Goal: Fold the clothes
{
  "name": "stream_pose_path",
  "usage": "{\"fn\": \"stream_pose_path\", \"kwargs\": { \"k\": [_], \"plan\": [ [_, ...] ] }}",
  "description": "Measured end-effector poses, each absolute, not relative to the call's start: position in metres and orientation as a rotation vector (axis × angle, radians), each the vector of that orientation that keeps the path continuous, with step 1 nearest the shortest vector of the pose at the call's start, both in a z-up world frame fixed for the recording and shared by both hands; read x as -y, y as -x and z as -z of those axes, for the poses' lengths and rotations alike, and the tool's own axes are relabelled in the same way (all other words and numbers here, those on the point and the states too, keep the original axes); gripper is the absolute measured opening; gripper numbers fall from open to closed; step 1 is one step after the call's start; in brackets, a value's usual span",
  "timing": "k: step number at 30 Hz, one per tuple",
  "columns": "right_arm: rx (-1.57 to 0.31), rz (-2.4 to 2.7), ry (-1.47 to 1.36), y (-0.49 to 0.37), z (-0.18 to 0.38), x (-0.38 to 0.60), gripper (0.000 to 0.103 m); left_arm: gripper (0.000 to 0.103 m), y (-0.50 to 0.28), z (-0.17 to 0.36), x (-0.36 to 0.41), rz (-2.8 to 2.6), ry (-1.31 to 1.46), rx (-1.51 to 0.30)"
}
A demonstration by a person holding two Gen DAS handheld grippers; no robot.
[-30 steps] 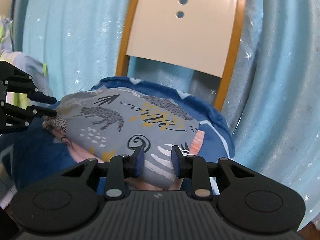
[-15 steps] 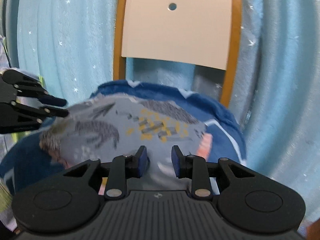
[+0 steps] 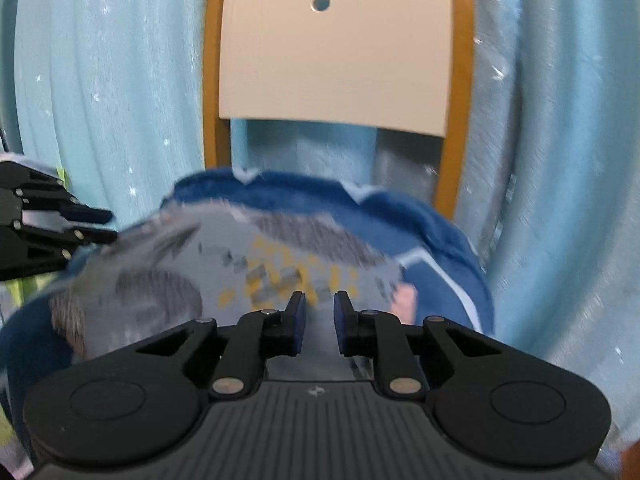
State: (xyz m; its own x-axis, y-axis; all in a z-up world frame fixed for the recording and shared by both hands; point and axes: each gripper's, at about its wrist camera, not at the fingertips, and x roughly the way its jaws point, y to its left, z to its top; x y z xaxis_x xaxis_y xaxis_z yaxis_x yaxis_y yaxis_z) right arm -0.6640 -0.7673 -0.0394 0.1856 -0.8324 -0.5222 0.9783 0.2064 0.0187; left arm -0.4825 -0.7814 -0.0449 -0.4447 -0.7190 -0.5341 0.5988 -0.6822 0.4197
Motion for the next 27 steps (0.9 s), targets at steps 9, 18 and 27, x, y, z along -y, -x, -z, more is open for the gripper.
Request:
{"fn": "stream_pose_path", "kwargs": {
  "k": [9, 18, 27],
  "plan": [
    [-0.516, 1.335, -0.447, 0.678, 0.064, 0.813, 0.018, 0.017, 0.477, 0.07, 0.816, 2.096, -0.97, 0.206],
    [-0.379, 1.296, -0.529, 0.67, 0.047, 0.853, 0.021, 0.011, 0.514, 0.057, 0.839, 2.176, -0.887, 0.16],
    [-0.44, 1.43, -0.642, 0.714, 0.06, 0.871, 0.019, 0.013, 0.488, 0.06, 0.857, 2.078, -0.919, 0.1]
  ]
}}
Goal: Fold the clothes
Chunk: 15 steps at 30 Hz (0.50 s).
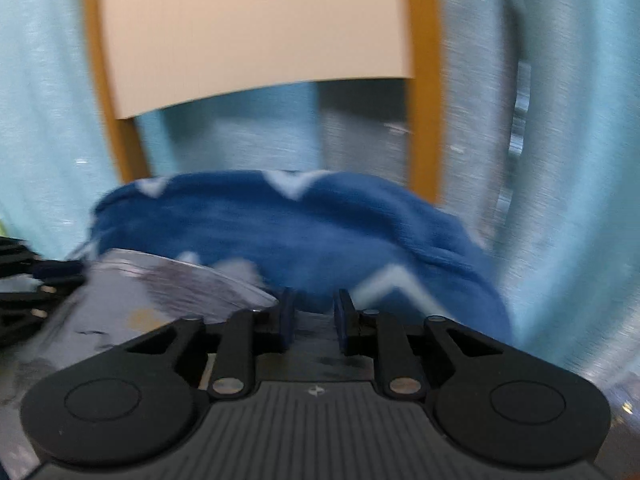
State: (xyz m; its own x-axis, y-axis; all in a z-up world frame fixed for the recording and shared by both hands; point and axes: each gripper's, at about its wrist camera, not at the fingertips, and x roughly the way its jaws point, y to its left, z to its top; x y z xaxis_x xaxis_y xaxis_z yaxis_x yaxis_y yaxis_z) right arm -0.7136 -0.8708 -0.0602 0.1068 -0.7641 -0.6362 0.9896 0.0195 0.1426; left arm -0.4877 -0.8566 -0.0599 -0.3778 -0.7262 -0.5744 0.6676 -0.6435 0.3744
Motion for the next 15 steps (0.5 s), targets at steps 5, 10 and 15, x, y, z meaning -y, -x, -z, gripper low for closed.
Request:
{"fn": "stream_pose_path", "kwargs": {
  "k": [5, 10, 15],
  "plan": [
    [-0.379, 1.384, -0.556, 0.701, 0.028, 0.825, 0.02, 0.013, 0.491, 0.032, 0.813, 2.168, -0.822, 0.071],
    [-0.383, 1.245, -0.566, 0.673, 0.034, 0.781, 0.019, 0.013, 0.5, 0.051, 0.767, 2.238, -0.884, 0.043],
    [-0.412, 1.282, -0.609, 0.691, 0.061, 0.751, 0.018, 0.013, 0.486, 0.068, 0.748, 2.208, -0.895, 0.083]
  ]
}}
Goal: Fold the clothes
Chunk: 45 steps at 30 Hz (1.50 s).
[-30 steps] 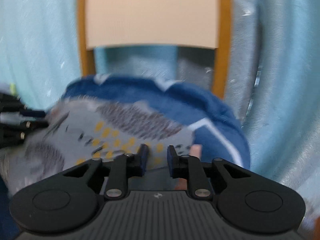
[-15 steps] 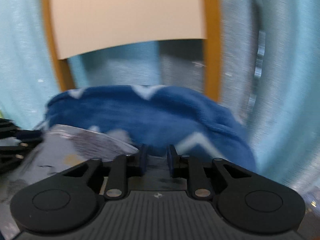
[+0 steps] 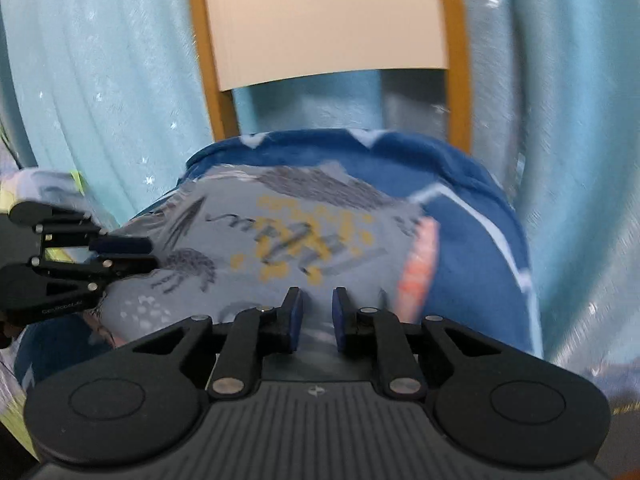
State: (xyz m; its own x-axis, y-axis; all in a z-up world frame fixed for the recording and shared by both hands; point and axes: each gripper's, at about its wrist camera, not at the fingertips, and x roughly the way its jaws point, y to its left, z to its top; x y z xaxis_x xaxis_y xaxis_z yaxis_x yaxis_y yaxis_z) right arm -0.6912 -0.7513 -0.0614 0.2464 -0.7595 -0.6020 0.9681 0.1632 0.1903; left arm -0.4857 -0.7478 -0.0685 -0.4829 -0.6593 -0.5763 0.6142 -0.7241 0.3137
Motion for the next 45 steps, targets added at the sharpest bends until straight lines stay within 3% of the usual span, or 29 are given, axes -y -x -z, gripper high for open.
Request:
{"fn": "stream_pose_path", "kwargs": {
  "k": [5, 9, 21, 23, 25, 27, 31, 37, 45],
  "plan": [
    [-0.439, 1.354, -0.599, 0.698, 0.047, 0.732, 0.026, 0.013, 0.469, 0.052, 0.741, 2.159, -0.891, 0.039],
    [-0.356, 1.325, -0.565, 0.682, 0.03, 0.708, 0.025, 0.014, 0.462, 0.048, 0.721, 2.156, -0.9, 0.023],
    [-0.435, 1.348, -0.584, 0.661, 0.047, 0.699, 0.025, 0.016, 0.464, 0.052, 0.713, 2.077, -0.9, -0.057],
    [-0.429, 1.379, -0.583, 0.66, 0.042, 0.692, 0.03, 0.029, 0.463, 0.047, 0.708, 2.051, -0.888, -0.073],
    [-0.417, 1.392, -0.586, 0.658, 0.038, 0.679, 0.041, 0.057, 0.461, 0.043, 0.7, 2.027, -0.866, -0.087],
    [-0.414, 1.403, -0.585, 0.656, 0.036, 0.667, 0.053, 0.078, 0.459, 0.041, 0.692, 2.023, -0.846, -0.113],
    [-0.416, 1.434, -0.62, 0.65, 0.04, 0.648, 0.069, 0.102, 0.462, 0.039, 0.679, 2.01, -0.822, -0.153],
    [-0.433, 1.476, -0.665, 0.645, 0.05, 0.634, 0.088, 0.102, 0.469, 0.045, 0.666, 1.997, -0.794, -0.227],
    [-0.432, 1.514, -0.685, 0.647, 0.057, 0.634, 0.096, 0.103, 0.474, 0.07, 0.674, 1.951, -0.779, -0.402]
  ]
}}
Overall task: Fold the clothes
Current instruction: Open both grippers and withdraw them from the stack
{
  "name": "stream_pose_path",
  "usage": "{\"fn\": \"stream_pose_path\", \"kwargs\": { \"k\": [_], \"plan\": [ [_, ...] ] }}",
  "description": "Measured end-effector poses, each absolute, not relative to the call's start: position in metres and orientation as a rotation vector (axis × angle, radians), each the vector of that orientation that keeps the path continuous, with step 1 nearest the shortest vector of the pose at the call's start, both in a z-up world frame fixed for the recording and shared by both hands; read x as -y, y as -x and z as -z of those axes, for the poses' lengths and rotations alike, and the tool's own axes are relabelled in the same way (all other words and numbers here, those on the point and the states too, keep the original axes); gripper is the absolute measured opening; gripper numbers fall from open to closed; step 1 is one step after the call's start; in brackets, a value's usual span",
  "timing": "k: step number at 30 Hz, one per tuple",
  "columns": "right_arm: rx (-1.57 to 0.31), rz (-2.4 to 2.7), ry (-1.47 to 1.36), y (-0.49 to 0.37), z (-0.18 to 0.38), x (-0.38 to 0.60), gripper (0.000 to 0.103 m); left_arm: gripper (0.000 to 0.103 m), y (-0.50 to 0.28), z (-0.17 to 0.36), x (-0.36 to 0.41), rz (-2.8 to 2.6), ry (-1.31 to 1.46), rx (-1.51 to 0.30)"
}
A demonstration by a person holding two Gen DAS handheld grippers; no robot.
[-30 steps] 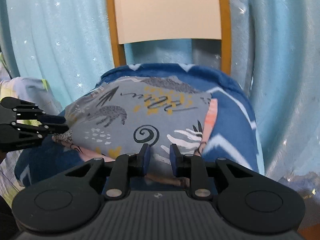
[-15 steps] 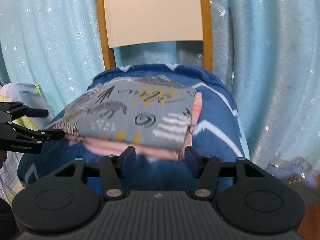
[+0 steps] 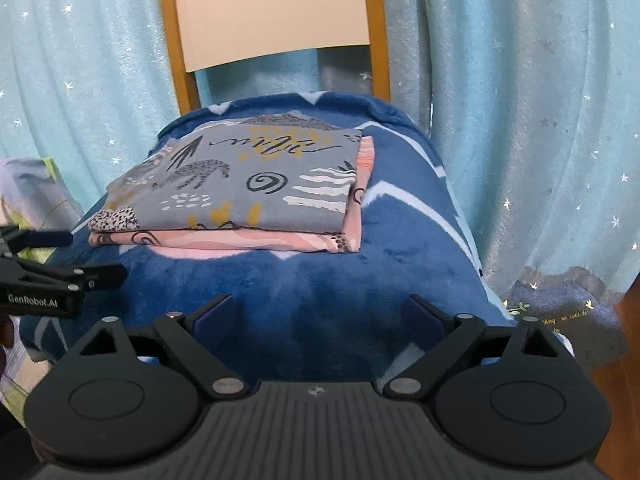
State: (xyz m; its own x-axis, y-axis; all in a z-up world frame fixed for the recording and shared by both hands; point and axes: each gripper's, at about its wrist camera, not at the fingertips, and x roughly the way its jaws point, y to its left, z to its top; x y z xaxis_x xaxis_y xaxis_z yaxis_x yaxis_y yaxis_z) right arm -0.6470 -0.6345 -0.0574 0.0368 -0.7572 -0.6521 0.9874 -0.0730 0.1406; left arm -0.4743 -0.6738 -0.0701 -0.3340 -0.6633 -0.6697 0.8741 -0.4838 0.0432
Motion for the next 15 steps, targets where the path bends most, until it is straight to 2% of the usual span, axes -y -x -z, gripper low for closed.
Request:
{"fn": "stream_pose_path", "kwargs": {
  "k": [5, 15],
  "plan": [
    [-0.421, 1.531, -0.687, 0.643, 0.061, 0.639, 0.1, 0.103, 0.471, 0.077, 0.673, 1.948, -0.733, -0.426],
    [-0.433, 1.544, -0.678, 0.638, 0.068, 0.645, 0.102, 0.103, 0.47, 0.079, 0.675, 1.95, -0.701, -0.438]
  ]
}}
